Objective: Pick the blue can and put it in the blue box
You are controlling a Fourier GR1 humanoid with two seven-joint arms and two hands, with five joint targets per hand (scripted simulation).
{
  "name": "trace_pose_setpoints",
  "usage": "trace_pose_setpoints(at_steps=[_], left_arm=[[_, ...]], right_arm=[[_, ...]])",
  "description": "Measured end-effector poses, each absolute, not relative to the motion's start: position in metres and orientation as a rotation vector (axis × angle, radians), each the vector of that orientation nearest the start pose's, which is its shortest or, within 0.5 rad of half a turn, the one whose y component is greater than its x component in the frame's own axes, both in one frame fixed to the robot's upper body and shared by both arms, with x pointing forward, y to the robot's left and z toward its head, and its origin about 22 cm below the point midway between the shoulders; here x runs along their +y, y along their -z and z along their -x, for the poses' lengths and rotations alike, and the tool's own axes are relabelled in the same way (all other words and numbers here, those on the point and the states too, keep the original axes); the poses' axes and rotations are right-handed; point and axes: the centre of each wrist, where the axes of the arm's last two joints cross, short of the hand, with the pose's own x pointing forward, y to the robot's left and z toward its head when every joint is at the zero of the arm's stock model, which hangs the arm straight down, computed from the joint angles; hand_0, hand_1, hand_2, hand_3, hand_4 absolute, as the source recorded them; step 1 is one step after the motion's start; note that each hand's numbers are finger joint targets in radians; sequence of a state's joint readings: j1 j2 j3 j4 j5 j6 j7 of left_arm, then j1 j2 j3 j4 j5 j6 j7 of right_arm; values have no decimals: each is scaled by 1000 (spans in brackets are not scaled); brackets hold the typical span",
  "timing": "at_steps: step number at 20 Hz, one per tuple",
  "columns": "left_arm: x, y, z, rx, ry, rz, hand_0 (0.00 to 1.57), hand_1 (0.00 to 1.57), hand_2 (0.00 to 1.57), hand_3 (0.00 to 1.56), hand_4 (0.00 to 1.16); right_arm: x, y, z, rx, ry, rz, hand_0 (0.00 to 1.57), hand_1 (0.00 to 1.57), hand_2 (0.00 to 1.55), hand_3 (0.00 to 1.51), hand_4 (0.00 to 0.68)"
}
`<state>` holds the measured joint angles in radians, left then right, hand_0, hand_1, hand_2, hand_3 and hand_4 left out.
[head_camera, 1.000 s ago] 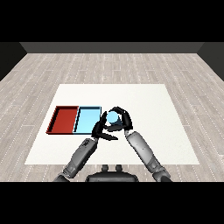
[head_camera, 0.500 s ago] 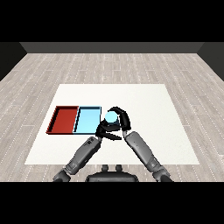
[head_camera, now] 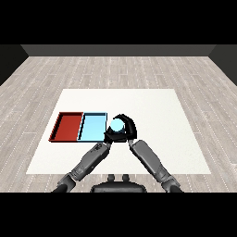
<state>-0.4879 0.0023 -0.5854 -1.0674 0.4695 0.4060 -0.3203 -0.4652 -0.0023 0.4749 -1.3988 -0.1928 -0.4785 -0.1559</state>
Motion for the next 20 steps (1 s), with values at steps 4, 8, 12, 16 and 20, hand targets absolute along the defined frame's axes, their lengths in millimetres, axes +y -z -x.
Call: trace_pose_setpoints(at_steps=[4, 8, 12, 16, 20], left_arm=[[63, 20, -292, -1651, 11, 357, 1571, 1571, 1571, 1460, 818], [63, 24, -292, -1672, -26, 376, 1571, 1571, 1571, 1497, 955], [65, 27, -301, -1693, -35, 365, 1571, 1571, 1571, 1512, 1105], [67, 31, -300, -1738, -55, 352, 1571, 1571, 1571, 1535, 1122], [66, 34, -299, -1764, -55, 338, 1571, 1571, 1571, 1535, 1122]], right_arm=[[-63, -66, -289, -1897, -63, -244, 1463, 1463, 1440, 1398, 634], [-67, -68, -288, -1895, -42, -249, 1440, 1440, 1442, 1392, 618], [-65, -65, -292, -1897, -21, -270, 1388, 1388, 1417, 1374, 528], [-64, -66, -290, -1869, -34, -308, 0, 0, 0, 0, 0], [-67, -65, -287, -1862, -105, -298, 0, 0, 0, 0, 0]])
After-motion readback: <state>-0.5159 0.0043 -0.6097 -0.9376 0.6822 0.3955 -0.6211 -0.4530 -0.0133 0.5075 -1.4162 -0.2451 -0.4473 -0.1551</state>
